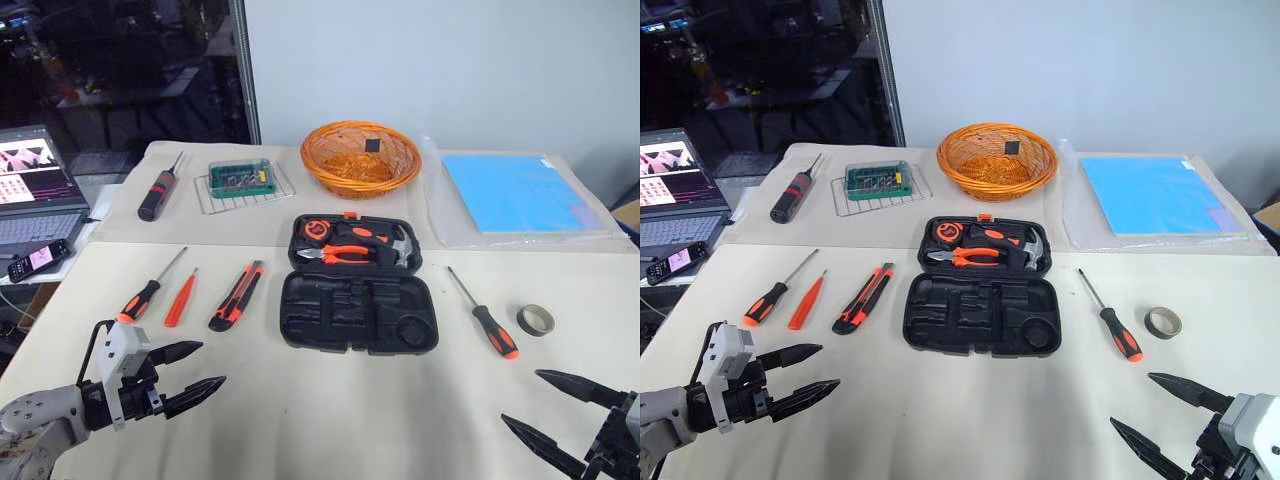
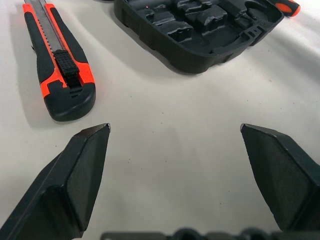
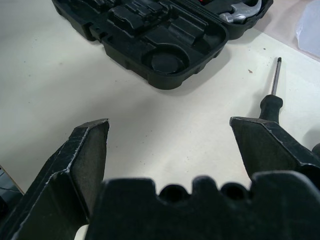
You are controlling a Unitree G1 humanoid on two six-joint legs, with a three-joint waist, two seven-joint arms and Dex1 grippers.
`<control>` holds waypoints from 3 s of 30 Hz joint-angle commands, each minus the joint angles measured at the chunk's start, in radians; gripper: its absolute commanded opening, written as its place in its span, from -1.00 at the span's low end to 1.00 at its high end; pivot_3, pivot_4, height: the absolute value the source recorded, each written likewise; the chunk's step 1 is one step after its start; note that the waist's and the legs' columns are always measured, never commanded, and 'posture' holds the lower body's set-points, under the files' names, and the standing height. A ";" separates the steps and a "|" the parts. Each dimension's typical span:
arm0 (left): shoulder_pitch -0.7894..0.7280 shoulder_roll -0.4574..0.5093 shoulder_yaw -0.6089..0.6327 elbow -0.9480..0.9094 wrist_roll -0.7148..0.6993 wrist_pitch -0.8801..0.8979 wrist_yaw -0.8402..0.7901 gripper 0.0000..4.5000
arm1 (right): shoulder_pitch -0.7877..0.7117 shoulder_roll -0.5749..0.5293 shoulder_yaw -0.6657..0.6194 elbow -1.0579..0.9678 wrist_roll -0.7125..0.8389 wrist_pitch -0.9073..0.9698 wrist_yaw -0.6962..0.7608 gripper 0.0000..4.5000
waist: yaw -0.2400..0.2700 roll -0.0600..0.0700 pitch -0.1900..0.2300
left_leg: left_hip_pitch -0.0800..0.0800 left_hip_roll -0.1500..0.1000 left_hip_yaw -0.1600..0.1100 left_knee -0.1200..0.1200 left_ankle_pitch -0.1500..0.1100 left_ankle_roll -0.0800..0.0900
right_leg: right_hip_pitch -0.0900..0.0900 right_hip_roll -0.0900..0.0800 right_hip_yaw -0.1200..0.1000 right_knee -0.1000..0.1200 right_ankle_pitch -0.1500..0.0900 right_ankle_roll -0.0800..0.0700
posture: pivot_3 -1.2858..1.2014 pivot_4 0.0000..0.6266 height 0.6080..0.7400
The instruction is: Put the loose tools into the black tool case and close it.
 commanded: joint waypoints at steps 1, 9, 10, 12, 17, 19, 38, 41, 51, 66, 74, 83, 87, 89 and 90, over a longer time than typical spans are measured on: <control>-0.077 -0.016 0.026 0.001 -0.030 0.030 0.083 1.00 | -0.066 -0.024 0.016 -0.069 0.037 0.026 -0.076 0.98 | 0.000 0.000 0.000 | 0.000 0.000 0.000 0.000 0.000 0.000 | 0.000 0.000 0.000 0.000 0.000 0.000 | 0.03 -0.52 1.00; -0.485 0.074 0.098 0.280 -0.020 0.424 0.510 1.00 | -0.465 -0.200 0.297 -0.250 0.239 0.310 -0.310 0.98 | -0.001 -0.005 0.002 | 0.007 0.001 0.000 0.003 0.001 -0.001 | 0.005 0.008 0.000 0.004 0.004 0.003 | 0.03 -0.52 1.00; -0.507 0.102 0.083 0.304 -0.010 0.442 0.503 1.00 | -0.487 -0.222 0.308 -0.252 0.273 0.334 -0.310 0.98 | -0.001 -0.007 0.003 | 0.007 -0.001 0.000 0.003 0.001 -0.001 | 0.004 0.009 -0.001 0.006 0.005 0.005 | 0.03 -0.52 1.00; -0.585 0.172 0.008 0.404 0.049 0.476 0.507 1.00 | -0.548 -0.273 0.332 -0.248 0.332 0.365 -0.293 0.98 | 0.001 -0.007 0.003 | 0.002 -0.002 0.000 0.003 0.001 -0.001 | 0.003 0.013 0.000 0.005 0.006 0.005 | 0.03 -0.52 1.00; -0.708 0.251 -0.180 0.557 0.158 0.478 0.435 1.00 | -0.628 -0.326 0.372 -0.224 0.346 0.372 -0.265 0.98 | 0.014 -0.008 0.003 | 0.000 -0.002 0.001 0.003 0.002 0.004 | 0.002 0.014 0.000 0.000 0.008 -0.001 | 0.03 -0.52 1.00; -0.765 0.248 -0.253 0.646 0.207 0.460 0.405 1.00 | -0.641 -0.328 0.386 -0.208 0.328 0.363 -0.253 0.98 | 0.016 -0.008 0.003 | 0.000 -0.002 0.001 0.003 0.000 0.000 | 0.002 0.014 0.000 0.000 0.007 -0.001 | 0.03 -0.52 1.00; -1.038 0.258 -0.525 0.326 0.186 0.252 -0.220 -0.66 | -0.328 -0.131 0.180 -0.229 0.247 0.267 -0.273 1.00 | 0.039 -0.012 0.004 | -0.001 -0.002 0.003 0.005 -0.003 -0.007 | 0.004 0.014 0.001 0.000 0.007 0.000 | 0.03 -0.52 1.00; -1.227 0.090 -0.688 0.401 0.277 0.255 -0.201 -0.66 | -0.221 -0.097 0.094 -0.237 0.220 0.218 -0.220 1.00 | 0.045 -0.010 0.003 | -0.001 -0.004 0.005 0.009 0.000 0.003 | 0.006 0.015 0.003 0.001 0.008 0.002 | 0.03 -0.52 1.00; -1.486 -0.280 -1.000 0.872 0.590 0.043 -0.190 -0.66 | -0.105 -0.074 -0.020 -0.218 0.151 0.133 -0.155 1.00 | -0.002 -0.012 0.003 | 0.000 -0.002 0.006 0.014 -0.002 0.013 | 0.002 0.021 0.015 0.007 0.005 0.009 | 0.03 -0.52 1.00; -1.513 -0.352 -1.000 1.178 0.792 -0.321 -0.212 -0.21 | -0.067 -0.064 0.021 -0.317 0.143 0.155 -0.232 1.00 | 0.004 -0.011 0.003 | -0.001 -0.001 0.005 0.020 -0.003 0.016 | 0.003 0.016 0.016 0.009 0.005 0.010 | 0.03 -0.52 1.00; -1.408 -0.336 -0.690 0.870 0.488 0.068 -0.260 0.39 | -0.083 -0.066 0.038 -0.310 0.144 0.151 -0.253 1.00 | 0.012 -0.009 0.002 | -0.007 -0.001 0.005 0.022 -0.003 0.018 | -0.003 0.015 0.016 0.011 0.006 0.012 | 0.03 -0.52 1.00; -1.134 -0.504 -0.606 0.691 0.528 0.101 0.161 -0.99 | -0.121 -0.038 0.094 -0.306 0.121 0.183 -0.366 1.00 | 0.019 -0.009 0.002 | -0.008 -0.004 0.004 0.024 -0.005 0.020 | -0.002 0.014 0.017 0.015 0.007 0.007 | 0.03 -0.52 1.00; -1.053 -0.502 -0.727 0.759 0.648 0.080 0.240 -0.99 | -0.142 -0.039 0.103 -0.302 0.096 0.238 -0.451 1.00 | 0.018 -0.010 0.000 | -0.001 -0.003 0.004 0.024 -0.005 0.019 | 0.004 0.014 0.018 0.014 0.005 0.010 | 0.03 -0.52 1.00; -1.035 -0.499 -0.758 0.759 0.667 0.077 0.246 -0.99 | -0.150 -0.047 0.096 -0.303 0.090 0.259 -0.472 1.00 | 0.017 -0.007 -0.006 | 0.002 -0.002 0.004 0.023 -0.005 0.018 | 0.005 0.014 0.018 0.014 0.003 0.011 | 0.03 -0.52 1.00; -1.031 -0.501 -0.759 0.752 0.666 0.076 0.249 -0.99 | -0.150 -0.051 0.093 -0.307 0.081 0.265 -0.477 1.00 | 0.017 -0.005 -0.008 | 0.005 -0.002 0.004 0.023 -0.006 0.017 | 0.005 0.014 0.018 0.014 0.002 0.009 | 0.03 -0.52 1.00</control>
